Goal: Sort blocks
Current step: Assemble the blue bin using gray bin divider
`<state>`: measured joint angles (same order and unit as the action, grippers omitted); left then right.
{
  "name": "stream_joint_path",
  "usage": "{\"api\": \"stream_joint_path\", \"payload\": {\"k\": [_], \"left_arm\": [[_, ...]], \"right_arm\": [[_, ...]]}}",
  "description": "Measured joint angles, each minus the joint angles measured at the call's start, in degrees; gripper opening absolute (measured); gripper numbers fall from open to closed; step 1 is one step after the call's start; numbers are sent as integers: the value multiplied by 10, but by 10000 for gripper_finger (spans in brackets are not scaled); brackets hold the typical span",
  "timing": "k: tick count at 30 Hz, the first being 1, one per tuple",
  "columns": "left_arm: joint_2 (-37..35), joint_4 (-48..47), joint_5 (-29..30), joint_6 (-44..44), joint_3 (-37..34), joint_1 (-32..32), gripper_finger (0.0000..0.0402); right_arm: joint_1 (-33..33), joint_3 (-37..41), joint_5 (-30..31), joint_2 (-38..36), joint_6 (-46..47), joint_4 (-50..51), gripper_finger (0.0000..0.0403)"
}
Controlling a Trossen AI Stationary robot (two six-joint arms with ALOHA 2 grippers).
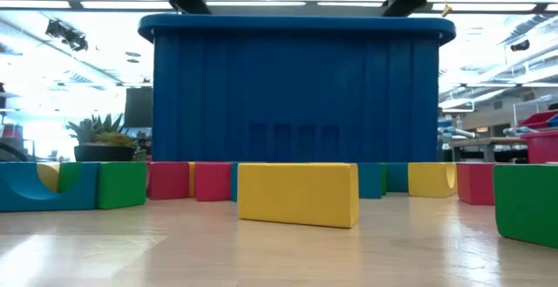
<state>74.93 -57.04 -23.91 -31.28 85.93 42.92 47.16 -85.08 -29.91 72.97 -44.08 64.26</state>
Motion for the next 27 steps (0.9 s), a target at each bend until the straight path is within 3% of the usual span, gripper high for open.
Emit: {"api": "stream_joint_path", "payload": {"k": [13, 27], "left_arm": [[56, 12, -18, 7, 0, -32, 12], [87, 5, -8, 16, 3, -40, 12]], "right_arm": [[1, 13, 58, -3, 3, 2, 0], [1, 13, 81, 0, 36, 7, 0]]}}
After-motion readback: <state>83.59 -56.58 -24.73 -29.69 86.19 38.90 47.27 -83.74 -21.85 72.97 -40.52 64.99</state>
